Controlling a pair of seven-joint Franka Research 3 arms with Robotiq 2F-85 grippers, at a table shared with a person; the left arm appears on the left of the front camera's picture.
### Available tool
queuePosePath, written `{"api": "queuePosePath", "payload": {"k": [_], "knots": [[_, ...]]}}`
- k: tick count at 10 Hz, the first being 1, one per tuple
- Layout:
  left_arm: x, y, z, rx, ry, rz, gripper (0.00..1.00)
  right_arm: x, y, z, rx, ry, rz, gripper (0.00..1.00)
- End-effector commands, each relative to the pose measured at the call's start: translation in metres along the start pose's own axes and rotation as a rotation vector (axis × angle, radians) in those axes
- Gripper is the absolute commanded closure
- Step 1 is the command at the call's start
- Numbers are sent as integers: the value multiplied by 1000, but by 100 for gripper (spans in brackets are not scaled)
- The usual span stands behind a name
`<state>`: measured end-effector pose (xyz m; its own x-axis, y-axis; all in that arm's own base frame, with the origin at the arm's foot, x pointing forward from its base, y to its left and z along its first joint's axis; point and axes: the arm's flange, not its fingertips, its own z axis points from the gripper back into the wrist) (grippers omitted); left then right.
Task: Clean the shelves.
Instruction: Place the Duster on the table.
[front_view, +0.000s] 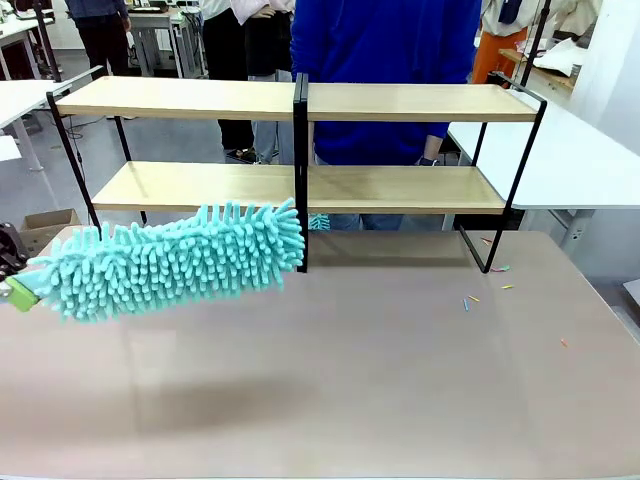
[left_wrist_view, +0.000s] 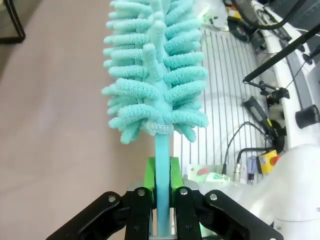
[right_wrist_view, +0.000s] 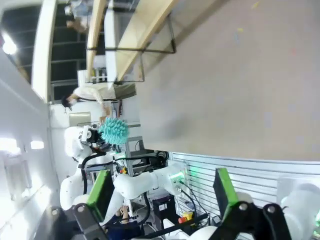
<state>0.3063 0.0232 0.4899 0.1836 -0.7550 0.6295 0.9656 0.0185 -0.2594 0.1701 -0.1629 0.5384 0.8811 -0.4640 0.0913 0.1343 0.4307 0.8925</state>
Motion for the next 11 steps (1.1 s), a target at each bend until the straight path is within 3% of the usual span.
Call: {"api": "queuePosePath", "payload": {"k": [1,2,3,5,7,8,9,10,11], "knots": [[8,-2,18,-18,-48,-31,87,2,-12,4,-24,-11,-18,0],[0,0,0,0,0,0,87,12,-11,-28,-26,46,-18,0],[-3,27,-19,109,62,-9,87,26,-38,-73,37,152,-106,0],[-3,53,-37,79,56,-27,87,26,-82,-150,153,139,-241,0],[0,80,-49,124,76,-25,87,3,-103,-210,105,202,-267,0],[-3,95,-58,171,104,-9,87,-1,-110,-219,134,198,-313,0],[-10,114,-70,204,197,-33,87,-3,-119,-221,84,184,-341,0],[-17,124,-77,192,239,-63,87,95,-96,-162,109,233,-322,0],[-20,126,-81,172,262,-96,87,95,-96,-162,109,233,-322,0]]}}
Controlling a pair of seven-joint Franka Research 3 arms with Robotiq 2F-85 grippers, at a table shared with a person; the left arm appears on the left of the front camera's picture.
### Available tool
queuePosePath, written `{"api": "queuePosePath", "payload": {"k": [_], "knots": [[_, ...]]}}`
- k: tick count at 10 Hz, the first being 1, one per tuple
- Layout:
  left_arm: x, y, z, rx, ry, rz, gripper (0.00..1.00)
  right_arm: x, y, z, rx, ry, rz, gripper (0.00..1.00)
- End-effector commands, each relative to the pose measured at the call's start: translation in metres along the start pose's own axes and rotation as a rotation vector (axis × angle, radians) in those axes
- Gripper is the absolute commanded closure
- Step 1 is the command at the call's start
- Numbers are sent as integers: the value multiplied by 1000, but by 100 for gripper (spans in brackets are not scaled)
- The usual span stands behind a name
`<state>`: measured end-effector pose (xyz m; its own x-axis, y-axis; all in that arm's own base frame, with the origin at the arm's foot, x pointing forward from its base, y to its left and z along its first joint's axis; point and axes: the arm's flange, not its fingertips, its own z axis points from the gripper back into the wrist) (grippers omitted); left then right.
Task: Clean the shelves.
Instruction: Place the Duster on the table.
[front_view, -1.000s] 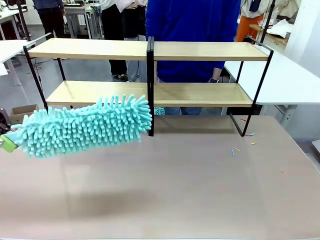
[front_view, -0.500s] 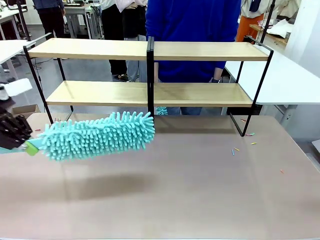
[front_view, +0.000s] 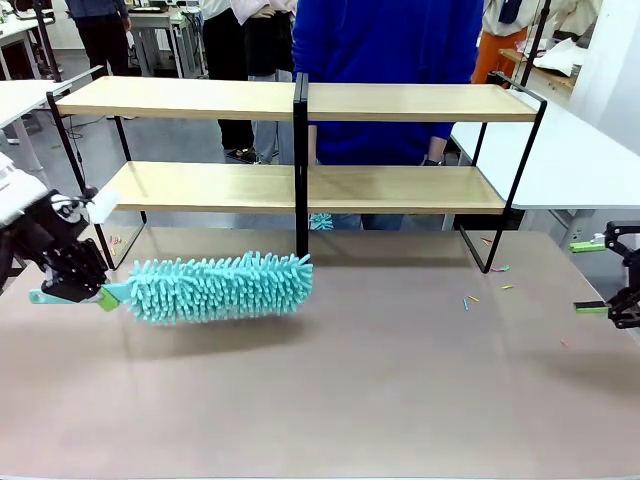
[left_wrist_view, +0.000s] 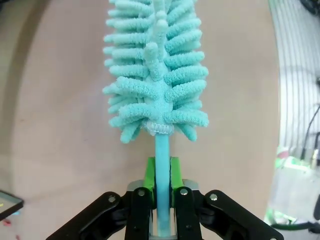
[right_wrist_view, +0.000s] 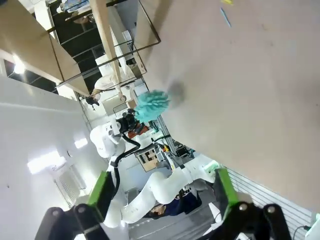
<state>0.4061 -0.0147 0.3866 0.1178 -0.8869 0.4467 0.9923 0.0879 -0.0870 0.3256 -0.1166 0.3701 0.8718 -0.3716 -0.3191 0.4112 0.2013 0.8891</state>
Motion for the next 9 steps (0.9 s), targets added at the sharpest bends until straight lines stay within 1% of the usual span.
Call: {"api": "queuePosePath", "payload": {"k": [1,3,5,6,7,8,9], "knots": [[-6,5,-4,-48,60,-75,87,-13,11,16,12,-3,30,0],[-8,6,-9,-76,61,-77,87,-13,11,16,12,-3,30,0],[-13,8,-2,-100,58,-16,30,-13,11,16,12,-3,30,0],[-16,7,15,-64,-33,14,0,-11,11,15,24,-14,35,0],[-20,4,36,-80,-177,70,25,-18,17,17,53,49,53,0],[-26,2,56,-119,-317,200,0,-22,24,15,76,51,62,0],[-35,1,72,-248,-492,397,0,-27,29,12,92,63,70,0]]}}
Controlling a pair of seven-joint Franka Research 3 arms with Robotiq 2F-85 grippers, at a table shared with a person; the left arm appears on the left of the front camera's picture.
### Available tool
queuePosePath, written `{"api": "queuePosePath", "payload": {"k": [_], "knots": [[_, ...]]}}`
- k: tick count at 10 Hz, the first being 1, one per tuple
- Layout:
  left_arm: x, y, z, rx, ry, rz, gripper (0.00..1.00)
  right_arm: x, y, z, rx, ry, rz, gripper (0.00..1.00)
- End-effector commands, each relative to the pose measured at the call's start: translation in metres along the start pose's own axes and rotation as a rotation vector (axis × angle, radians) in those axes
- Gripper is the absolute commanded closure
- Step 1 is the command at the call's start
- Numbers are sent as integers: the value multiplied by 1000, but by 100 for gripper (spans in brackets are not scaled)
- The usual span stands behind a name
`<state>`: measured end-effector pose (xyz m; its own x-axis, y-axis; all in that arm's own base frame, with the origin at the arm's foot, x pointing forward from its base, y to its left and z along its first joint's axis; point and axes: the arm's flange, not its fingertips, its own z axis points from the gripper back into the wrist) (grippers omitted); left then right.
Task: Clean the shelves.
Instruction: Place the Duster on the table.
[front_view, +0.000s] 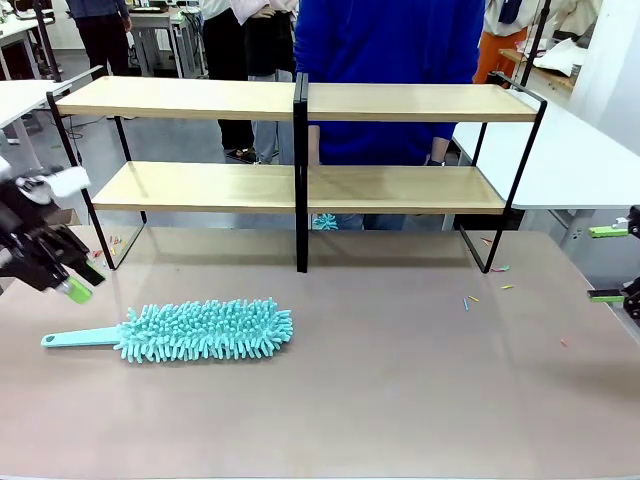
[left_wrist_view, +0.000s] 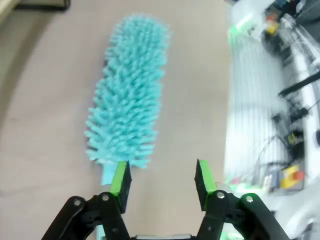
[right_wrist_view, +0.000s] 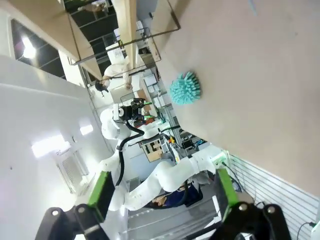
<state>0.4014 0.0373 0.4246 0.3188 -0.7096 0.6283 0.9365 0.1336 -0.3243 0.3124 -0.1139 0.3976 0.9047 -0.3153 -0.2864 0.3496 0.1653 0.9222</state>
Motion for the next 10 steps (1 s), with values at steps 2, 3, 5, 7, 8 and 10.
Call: {"api": "queuePosePath", "payload": {"k": [2,3,5,7,8,10], "knots": [[-31,5,41,-257,-548,500,0,-7,12,-4,27,0,26,0],[-57,9,48,-281,-635,619,0,-6,11,-1,36,-4,23,0],[-104,-2,56,-238,-744,893,0,-5,11,7,36,-47,29,0],[-130,-14,66,-170,-824,1116,0,-7,14,9,41,-49,47,0],[-139,-8,73,-178,-874,1117,0,-7,13,7,5,-54,68,0],[-149,-4,66,-214,-608,908,0,-5,8,9,22,-24,21,0]]}}
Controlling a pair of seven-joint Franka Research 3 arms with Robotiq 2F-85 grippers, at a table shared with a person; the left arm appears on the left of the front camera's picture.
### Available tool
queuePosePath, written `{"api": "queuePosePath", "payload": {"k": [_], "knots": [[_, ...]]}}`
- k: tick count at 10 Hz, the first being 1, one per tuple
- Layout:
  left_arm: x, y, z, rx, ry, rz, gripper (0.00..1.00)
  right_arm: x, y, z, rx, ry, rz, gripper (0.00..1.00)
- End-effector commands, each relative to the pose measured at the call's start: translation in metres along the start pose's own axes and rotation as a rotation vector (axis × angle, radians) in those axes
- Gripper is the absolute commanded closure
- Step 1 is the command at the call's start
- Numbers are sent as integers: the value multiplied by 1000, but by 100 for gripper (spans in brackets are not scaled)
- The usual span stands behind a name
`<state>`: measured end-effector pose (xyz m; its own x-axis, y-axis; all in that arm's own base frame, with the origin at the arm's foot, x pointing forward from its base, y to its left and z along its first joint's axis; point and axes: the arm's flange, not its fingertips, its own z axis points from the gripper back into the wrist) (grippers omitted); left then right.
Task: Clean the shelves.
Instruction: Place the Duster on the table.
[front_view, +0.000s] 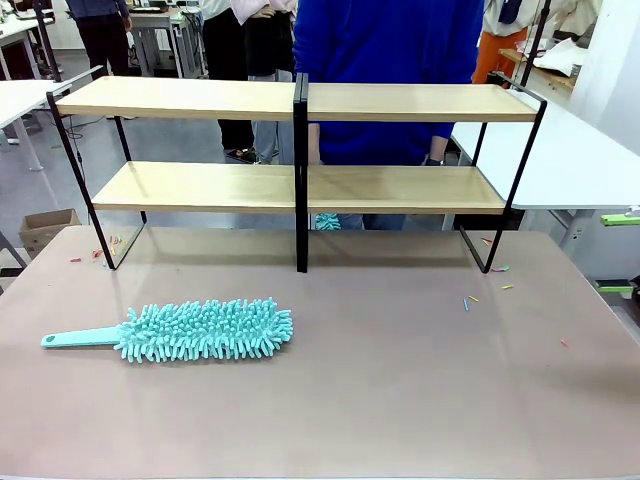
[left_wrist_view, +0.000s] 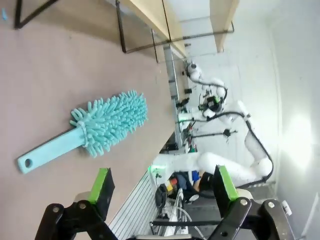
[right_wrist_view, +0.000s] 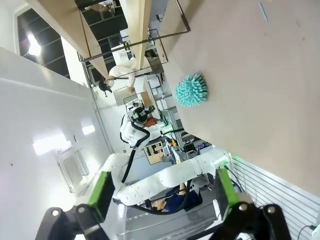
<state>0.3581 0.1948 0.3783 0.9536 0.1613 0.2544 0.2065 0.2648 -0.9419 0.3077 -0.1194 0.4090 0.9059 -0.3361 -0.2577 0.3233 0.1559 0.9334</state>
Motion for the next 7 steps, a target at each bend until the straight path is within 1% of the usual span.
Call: {"api": "queuePosePath", "payload": {"k": [1,7], "knots": [[1,-2,-6,-8,85,-90,0,0,0,0,4,2,-2,0],[1,-2,-6,-8,85,-90,0,0,0,0,4,2,-2,0]]}}
